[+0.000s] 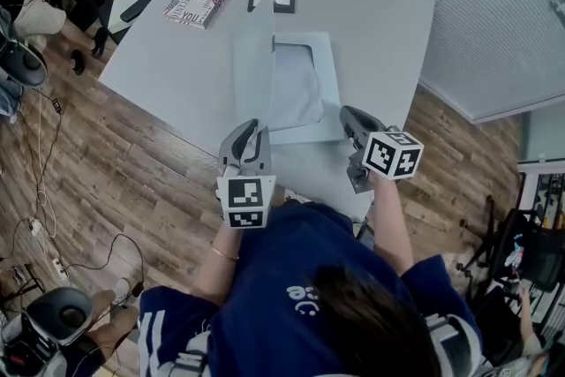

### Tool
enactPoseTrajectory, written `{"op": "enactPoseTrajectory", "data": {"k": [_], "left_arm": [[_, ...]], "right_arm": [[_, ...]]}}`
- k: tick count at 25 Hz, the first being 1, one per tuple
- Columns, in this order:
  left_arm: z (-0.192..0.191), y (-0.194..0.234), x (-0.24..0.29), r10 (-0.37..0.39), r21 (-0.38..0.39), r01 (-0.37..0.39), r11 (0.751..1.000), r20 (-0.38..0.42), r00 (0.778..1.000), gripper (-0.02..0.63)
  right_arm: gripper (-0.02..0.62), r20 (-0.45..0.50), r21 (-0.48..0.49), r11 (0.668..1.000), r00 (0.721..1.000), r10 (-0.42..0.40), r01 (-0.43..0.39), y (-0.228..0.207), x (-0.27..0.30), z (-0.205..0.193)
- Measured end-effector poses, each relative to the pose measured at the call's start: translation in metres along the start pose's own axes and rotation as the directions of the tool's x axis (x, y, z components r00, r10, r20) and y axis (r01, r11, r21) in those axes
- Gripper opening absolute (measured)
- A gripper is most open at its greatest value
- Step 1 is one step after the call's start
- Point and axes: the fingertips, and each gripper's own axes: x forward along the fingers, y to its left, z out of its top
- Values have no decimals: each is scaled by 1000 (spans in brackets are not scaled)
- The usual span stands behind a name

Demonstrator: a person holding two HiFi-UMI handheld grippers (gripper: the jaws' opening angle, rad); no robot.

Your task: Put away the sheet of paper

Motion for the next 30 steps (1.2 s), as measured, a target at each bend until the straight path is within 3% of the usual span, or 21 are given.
{"op": "enactPoseTrajectory", "data": {"k": [4, 11, 18, 21, 24, 30], "left_arm": [[0, -5, 1, -9, 4, 9, 1000, 9, 1000, 35], [-5, -23, 9, -27, 68, 28, 997, -16, 1000, 44], [-25, -64, 20, -196, 153, 216, 964, -134, 971, 109], [-31, -82, 22, -276, 117, 296, 948, -163, 947, 138], [-36, -96, 21, -350, 28, 360, 933, -173, 921, 142], [-52, -103, 34, -399, -82, 391, 917, -218, 891, 147]], "right_arm": [[9, -14, -77, 997, 1000, 2, -3, 10, -9, -1], [9, -15, -96, 995, 1000, -3, 2, 18, -16, -14], [9, -46, -87, 996, 999, -16, 12, 22, -21, -34], [9, -47, -77, 997, 999, -26, 22, 17, -26, -37], [9, -42, -69, 997, 998, -40, 38, 13, -32, -39], [9, -32, -66, 996, 998, -61, 59, 9, -40, -39]]}}
